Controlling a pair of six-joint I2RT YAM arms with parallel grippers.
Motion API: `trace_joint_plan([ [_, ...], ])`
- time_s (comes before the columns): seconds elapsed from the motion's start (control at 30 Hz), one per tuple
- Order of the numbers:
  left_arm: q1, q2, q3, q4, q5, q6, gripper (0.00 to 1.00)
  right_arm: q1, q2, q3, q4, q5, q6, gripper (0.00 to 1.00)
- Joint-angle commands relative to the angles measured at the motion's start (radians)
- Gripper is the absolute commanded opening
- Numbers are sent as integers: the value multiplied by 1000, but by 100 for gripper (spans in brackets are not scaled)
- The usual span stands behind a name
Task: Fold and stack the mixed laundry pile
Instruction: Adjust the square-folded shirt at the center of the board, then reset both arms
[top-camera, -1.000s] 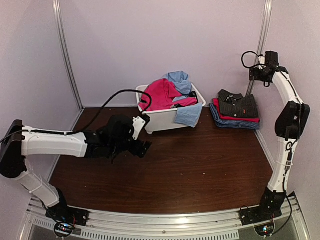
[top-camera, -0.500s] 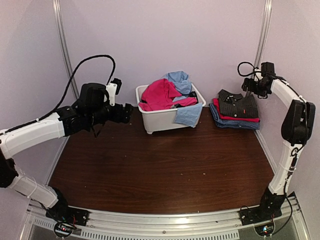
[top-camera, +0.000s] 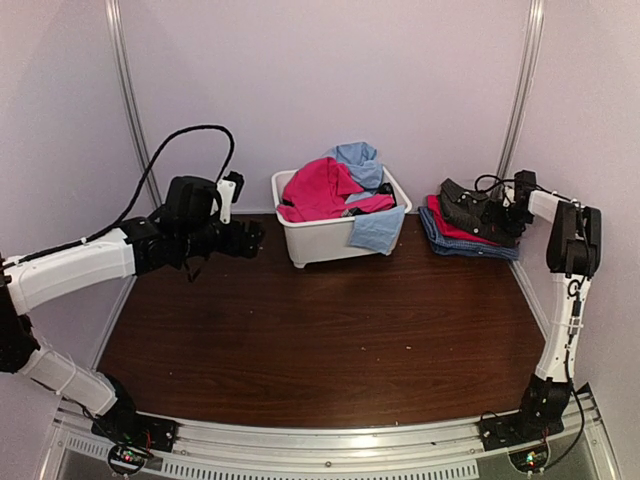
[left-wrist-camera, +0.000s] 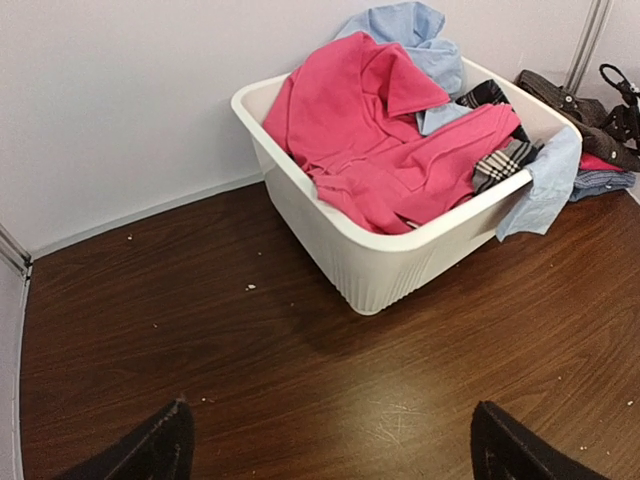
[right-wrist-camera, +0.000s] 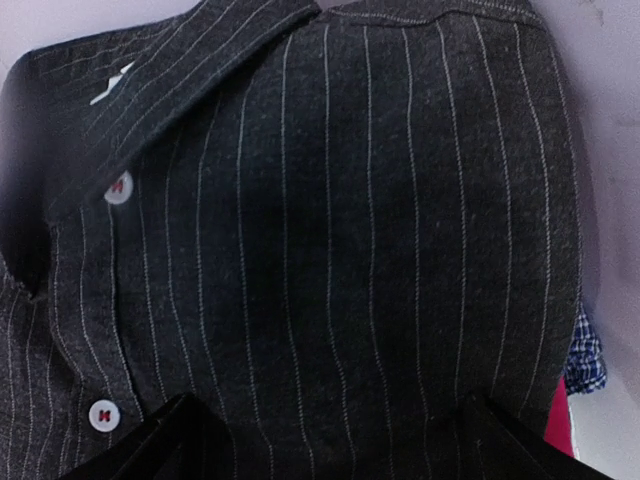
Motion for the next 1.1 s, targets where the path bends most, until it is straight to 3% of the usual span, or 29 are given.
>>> trace_joint_plan([
  [0.0,60,1,-9,4,49,-31,98,-27,15,117,-3,-67,-1,91],
  [0.23,179,18,37,-35,149,-46,98,-2,-123,176,6,-206,29,92],
  [0.47,343,100,203,-133,275,-78,98,150,-326,52,36,-239,12,97],
  [0.67,334,191,273,-209,347,-41,98,335,-563,-301,148,-230,-13,100],
  [0.87,231,167,127,-158,240,-15,98,501,-771,-712,333,-188,-12,100],
  [1.07,166,114,-87,-14,248,-76,98,584,-914,-1037,490,-154,44,100],
])
